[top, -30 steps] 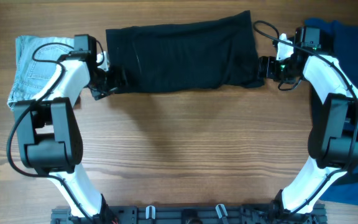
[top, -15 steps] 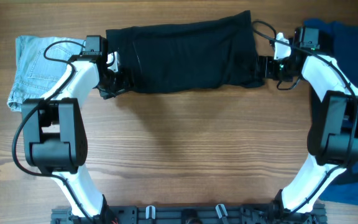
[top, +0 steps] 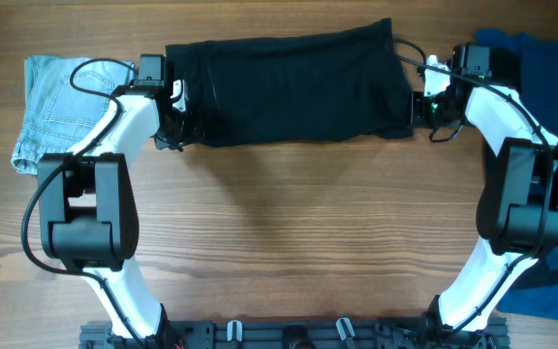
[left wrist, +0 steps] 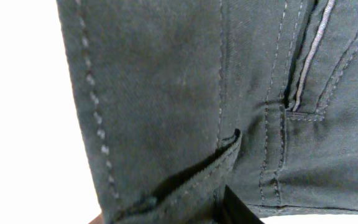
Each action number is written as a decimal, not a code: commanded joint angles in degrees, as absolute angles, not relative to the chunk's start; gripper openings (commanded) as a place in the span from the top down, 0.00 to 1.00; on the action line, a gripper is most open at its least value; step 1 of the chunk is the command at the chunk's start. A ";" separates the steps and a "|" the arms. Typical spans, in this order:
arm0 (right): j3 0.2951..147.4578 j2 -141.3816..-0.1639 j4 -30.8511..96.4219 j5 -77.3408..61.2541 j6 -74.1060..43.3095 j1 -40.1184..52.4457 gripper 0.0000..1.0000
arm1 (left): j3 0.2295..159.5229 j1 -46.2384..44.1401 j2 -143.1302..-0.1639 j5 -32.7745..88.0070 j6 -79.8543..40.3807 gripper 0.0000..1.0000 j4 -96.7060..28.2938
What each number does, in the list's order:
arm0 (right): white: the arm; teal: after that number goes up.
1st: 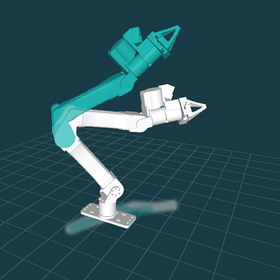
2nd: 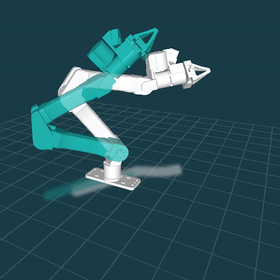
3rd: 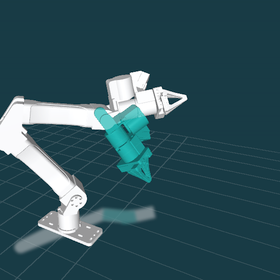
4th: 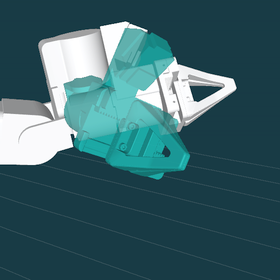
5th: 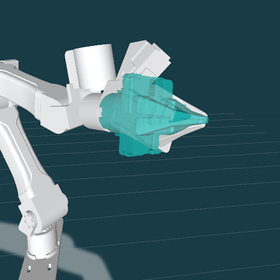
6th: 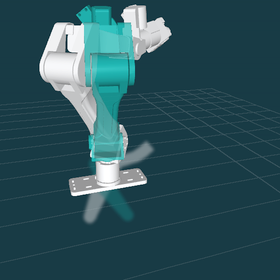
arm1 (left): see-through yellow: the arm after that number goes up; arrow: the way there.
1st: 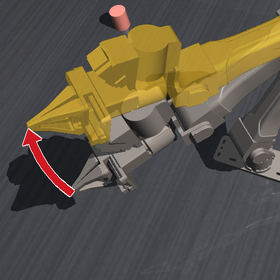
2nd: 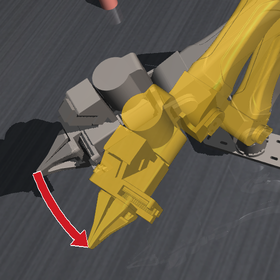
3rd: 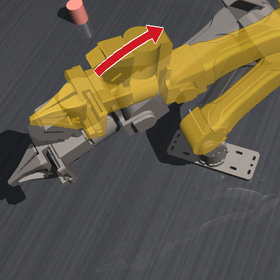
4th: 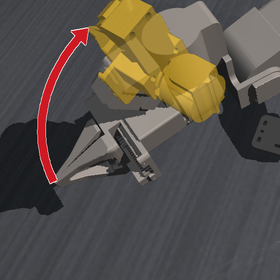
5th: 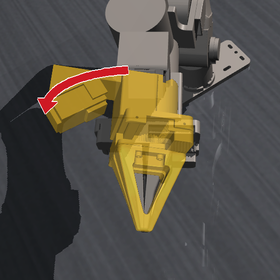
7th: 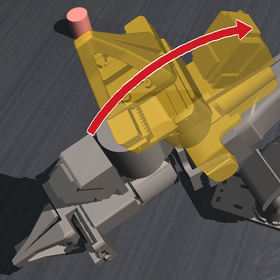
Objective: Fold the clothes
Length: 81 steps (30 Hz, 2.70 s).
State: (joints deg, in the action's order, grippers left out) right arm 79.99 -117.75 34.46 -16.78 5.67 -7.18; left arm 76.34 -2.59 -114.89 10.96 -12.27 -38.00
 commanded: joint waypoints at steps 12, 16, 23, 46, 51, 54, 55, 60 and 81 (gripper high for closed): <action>79.88 -117.80 35.44 -5.28 5.93 -7.90 0.90 | 75.81 1.72 -115.39 3.99 -9.37 0.63 -36.64; 81.38 -114.72 37.32 -7.86 5.85 -7.90 0.35 | 75.81 1.72 -114.78 4.01 -9.37 0.57 -36.62; 85.30 -106.39 43.66 -16.62 5.78 -7.90 0.31 | 78.48 1.72 -105.75 11.90 -9.39 0.48 -37.91; 84.62 -126.65 53.52 -10.24 -0.01 -7.57 0.96 | 77.95 -6.83 -122.34 7.38 -11.09 0.86 -33.54; 84.62 -126.61 57.89 -10.24 -1.96 -7.55 0.96 | 77.95 -6.87 -122.37 7.38 -11.16 0.89 -38.52; 84.62 -126.23 59.61 -10.24 -2.52 -7.57 0.96 | 77.95 -6.87 -120.73 7.35 -12.34 0.93 -42.48; 84.62 -126.08 59.59 -10.22 -3.09 -7.57 0.96 | 77.95 -6.87 -119.61 7.40 -12.51 0.94 -43.18; 84.75 -118.83 59.02 -10.48 -2.96 -5.98 0.95 | 77.95 -6.87 -107.90 7.38 -13.08 0.95 -43.13; 84.62 -121.03 49.56 -10.02 -6.26 4.97 0.96 | 77.91 -6.92 -118.19 7.38 -15.84 0.96 -36.73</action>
